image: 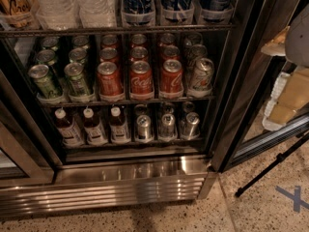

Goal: Pick redbull can from bottom shelf of fridge

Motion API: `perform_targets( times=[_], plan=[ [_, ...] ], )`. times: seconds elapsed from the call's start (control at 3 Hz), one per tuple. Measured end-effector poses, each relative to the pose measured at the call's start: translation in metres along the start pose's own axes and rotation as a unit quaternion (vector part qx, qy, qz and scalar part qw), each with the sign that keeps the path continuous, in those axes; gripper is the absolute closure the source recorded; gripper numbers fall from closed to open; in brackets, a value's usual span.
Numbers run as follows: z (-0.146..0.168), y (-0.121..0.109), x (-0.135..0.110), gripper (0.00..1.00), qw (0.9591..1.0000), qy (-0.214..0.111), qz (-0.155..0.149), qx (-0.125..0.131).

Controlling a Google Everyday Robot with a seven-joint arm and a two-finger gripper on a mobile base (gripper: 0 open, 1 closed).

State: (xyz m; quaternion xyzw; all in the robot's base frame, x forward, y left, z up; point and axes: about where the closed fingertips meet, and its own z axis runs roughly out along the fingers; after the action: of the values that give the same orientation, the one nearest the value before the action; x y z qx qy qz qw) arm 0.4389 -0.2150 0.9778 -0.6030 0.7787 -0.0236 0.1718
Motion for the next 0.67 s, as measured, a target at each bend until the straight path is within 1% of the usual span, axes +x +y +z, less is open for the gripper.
perform_targets(
  times=[0.33,0.67],
  plan=[
    [0.007,0.000,-0.002,0.00,0.9980,-0.059,-0.003,-0.021],
    [0.017,0.022,-0.041,0.00,0.9859,-0.148,-0.034,-0.069]
  ],
)
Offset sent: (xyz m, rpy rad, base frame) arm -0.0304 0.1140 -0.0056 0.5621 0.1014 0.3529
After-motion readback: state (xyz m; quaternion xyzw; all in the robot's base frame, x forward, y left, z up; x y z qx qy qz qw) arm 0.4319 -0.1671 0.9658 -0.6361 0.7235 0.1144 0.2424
